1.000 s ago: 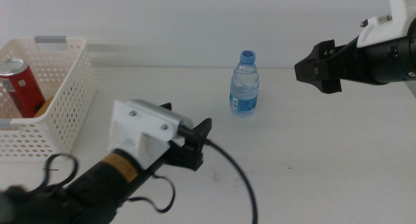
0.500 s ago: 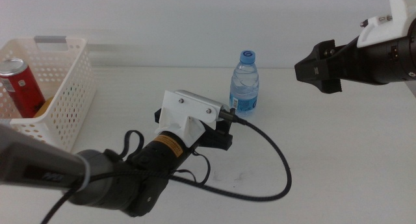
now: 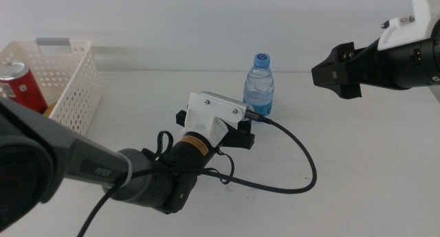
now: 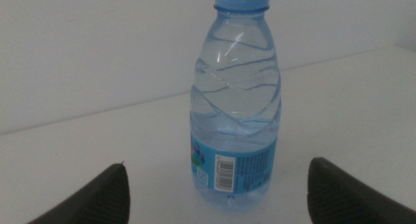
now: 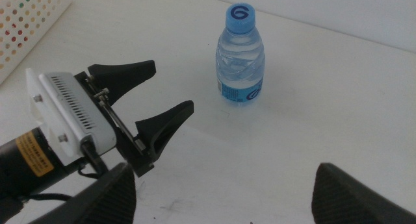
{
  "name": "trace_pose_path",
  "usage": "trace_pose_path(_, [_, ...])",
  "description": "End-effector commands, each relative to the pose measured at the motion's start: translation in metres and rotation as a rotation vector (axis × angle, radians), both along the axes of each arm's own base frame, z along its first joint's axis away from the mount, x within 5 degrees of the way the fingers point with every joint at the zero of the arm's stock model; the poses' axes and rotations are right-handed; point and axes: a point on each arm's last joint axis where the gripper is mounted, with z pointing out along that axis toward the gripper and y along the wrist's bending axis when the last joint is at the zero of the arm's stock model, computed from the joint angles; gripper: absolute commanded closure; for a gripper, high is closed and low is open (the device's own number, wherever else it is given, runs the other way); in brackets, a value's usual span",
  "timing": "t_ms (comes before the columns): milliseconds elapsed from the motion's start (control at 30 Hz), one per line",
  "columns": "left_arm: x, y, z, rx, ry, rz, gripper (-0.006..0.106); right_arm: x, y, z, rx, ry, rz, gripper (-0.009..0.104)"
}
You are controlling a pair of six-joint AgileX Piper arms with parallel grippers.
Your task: Use arms to grab the bottles and put them into the dustbin to the left of the table.
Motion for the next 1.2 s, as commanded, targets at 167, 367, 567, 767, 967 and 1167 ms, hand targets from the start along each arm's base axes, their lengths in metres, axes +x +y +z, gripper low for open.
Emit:
trace_pose_path(167, [0.019, -0.008, -0.008, -0.007, -0.02, -0.002, 0.007, -0.001, 0.0, 0.0, -0.009, -0.008, 0.008, 0.004])
trace_pose_path(367, [0.034, -0.021, -0.017, -0.014, -0.028, -0.015, 0.007, -0.001, 0.0, 0.0, -0.009, -0.008, 0.008, 0.004])
trace_pose_path(567, [0.052, -0.037, -0.024, -0.007, -0.021, -0.037, 0.007, -0.001, 0.0, 0.0, -0.009, -0.008, 0.008, 0.004])
trace_pose_path(767, [0.071, -0.053, -0.028, -0.016, -0.029, -0.046, 0.007, -0.001, 0.0, 0.0, -0.009, -0.008, 0.008, 0.004])
trace_pose_path(967, [0.088, -0.065, -0.038, -0.01, -0.024, -0.05, 0.007, -0.001, 0.0, 0.0, -0.009, -0.008, 0.008, 0.004])
trace_pose_path(1167, [0.103, -0.065, -0.044, -0.018, -0.039, -0.033, 0.007, -0.001, 0.0, 0.0, -0.009, -0.008, 0.008, 0.004])
